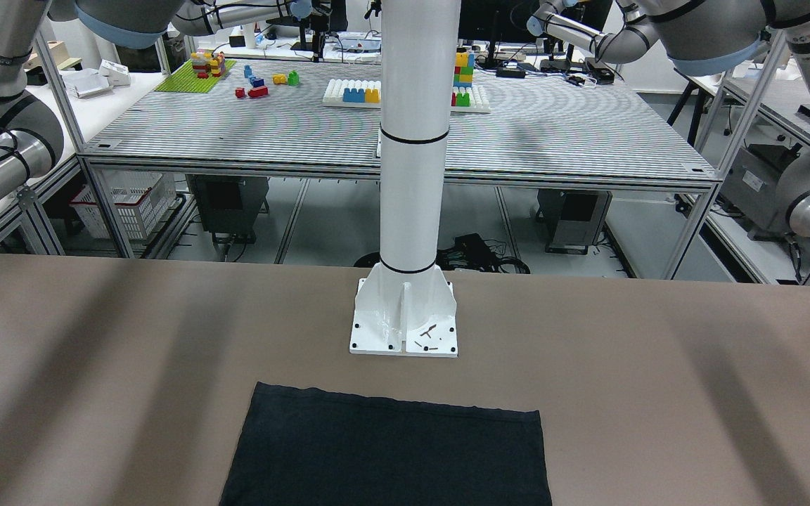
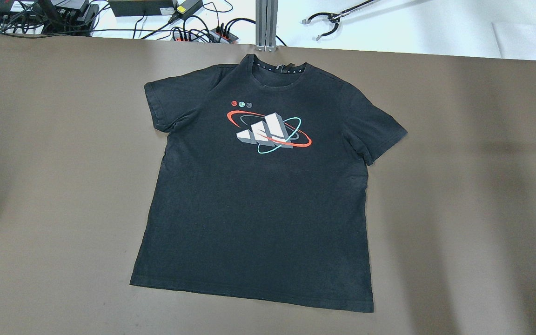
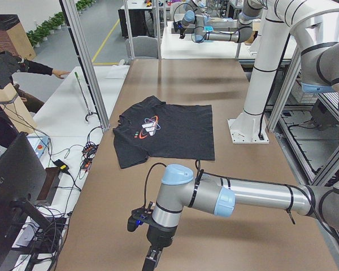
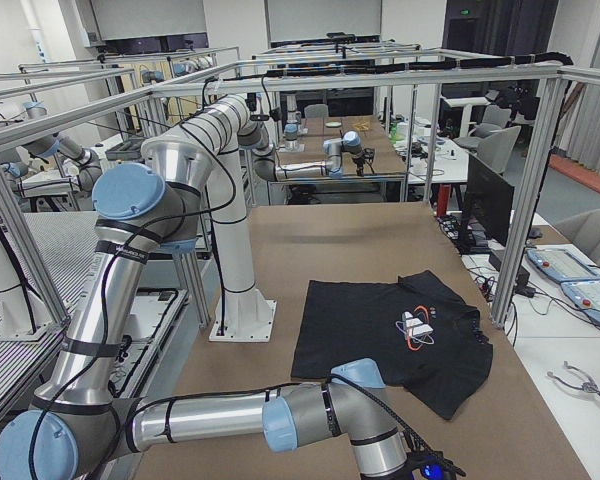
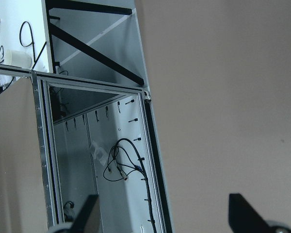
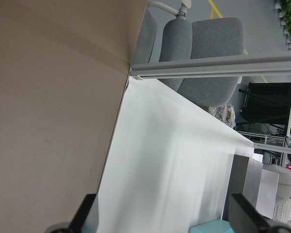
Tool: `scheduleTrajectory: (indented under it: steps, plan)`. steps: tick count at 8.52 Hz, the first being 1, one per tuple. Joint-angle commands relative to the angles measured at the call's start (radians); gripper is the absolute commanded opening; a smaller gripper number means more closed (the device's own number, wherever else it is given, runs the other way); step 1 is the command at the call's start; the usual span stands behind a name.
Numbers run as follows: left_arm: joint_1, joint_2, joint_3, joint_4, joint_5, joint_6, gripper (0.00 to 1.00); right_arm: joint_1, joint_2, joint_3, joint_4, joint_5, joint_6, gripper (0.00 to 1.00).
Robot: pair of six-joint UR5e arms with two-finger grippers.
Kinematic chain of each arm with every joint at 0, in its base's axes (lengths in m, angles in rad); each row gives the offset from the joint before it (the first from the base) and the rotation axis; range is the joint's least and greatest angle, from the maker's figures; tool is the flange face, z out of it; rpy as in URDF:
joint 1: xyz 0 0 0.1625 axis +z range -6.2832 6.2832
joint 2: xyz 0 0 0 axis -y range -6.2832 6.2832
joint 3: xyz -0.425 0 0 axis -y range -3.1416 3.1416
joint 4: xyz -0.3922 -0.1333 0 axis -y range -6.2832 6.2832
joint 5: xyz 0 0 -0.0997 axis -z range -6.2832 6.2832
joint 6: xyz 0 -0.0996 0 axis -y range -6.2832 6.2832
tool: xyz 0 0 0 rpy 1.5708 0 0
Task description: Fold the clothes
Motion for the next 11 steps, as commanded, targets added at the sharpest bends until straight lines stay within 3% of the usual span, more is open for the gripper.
scheduleTrajectory:
  steps: [1, 3, 7, 9, 11]
  plan:
    - [0.009, -0.049, -0.028, -0.031, 0.000, 0.001, 0.93, -0.016, 0.023, 0.011, 0.145, 0.021, 0.004, 0.95]
    - [0.012, -0.063, -0.015, -0.048, -0.012, 0.001, 0.94, -0.016, 0.018, 0.008, 0.121, 0.144, 0.080, 0.95]
    - [0.067, -0.115, 0.073, -0.137, -0.094, -0.002, 0.94, -0.036, 0.027, -0.006, 0.129, 0.150, 0.105, 0.94]
    - [0.141, -0.226, 0.156, -0.137, -0.199, -0.015, 0.94, -0.155, 0.132, -0.047, 0.117, 0.146, 0.129, 0.94]
    - [0.199, -0.334, 0.253, -0.138, -0.323, -0.147, 0.94, -0.243, 0.259, -0.176, 0.126, 0.201, 0.302, 0.94]
